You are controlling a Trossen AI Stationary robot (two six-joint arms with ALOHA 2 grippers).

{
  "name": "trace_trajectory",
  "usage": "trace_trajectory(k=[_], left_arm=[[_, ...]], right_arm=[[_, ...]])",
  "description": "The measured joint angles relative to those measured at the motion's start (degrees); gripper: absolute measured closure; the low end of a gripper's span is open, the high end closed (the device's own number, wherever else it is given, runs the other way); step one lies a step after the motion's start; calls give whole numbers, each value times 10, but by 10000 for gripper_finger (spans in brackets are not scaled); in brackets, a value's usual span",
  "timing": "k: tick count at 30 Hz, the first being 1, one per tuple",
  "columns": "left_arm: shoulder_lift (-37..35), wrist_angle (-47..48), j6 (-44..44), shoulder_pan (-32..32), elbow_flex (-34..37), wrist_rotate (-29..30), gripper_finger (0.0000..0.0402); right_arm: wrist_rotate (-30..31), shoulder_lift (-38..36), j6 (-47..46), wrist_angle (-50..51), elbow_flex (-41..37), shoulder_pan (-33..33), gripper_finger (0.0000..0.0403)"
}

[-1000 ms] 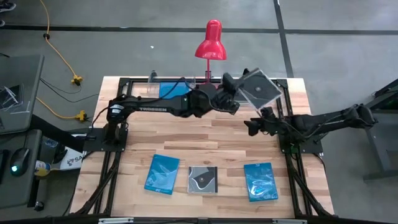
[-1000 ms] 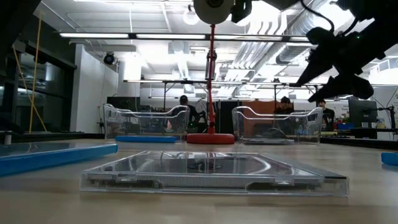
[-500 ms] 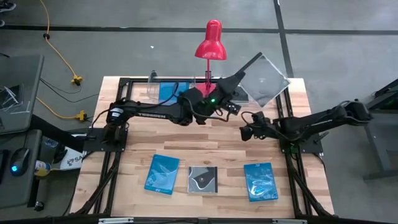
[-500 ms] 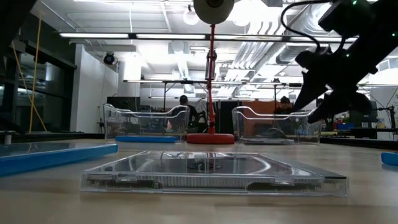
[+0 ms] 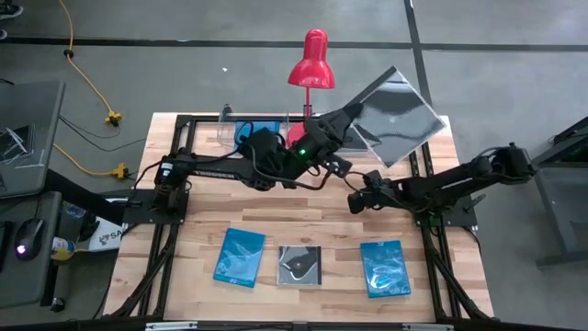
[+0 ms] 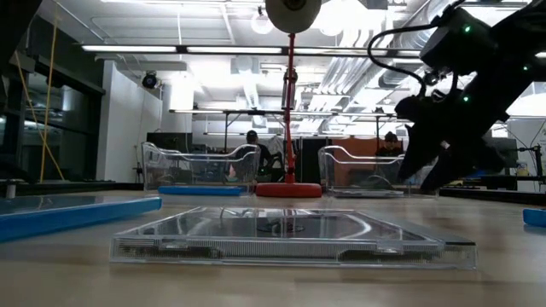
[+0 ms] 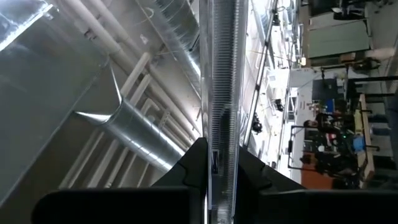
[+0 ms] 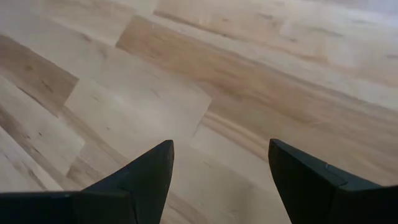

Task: Pick & place jewel cases by type
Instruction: Put the right black cd case into the right transparent bin

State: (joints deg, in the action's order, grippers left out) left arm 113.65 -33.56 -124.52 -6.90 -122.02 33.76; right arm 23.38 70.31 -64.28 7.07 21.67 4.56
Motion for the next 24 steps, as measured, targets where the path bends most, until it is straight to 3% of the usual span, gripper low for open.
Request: trace_trajectory(k=[15, 24], left_arm=[[0, 6, -9, 6, 0, 32, 388], [0, 119, 122, 45, 0, 66, 388]], right_arm=[[-27, 40, 0, -31, 0, 0, 155], [-28, 40, -2, -32, 0, 0, 155]])
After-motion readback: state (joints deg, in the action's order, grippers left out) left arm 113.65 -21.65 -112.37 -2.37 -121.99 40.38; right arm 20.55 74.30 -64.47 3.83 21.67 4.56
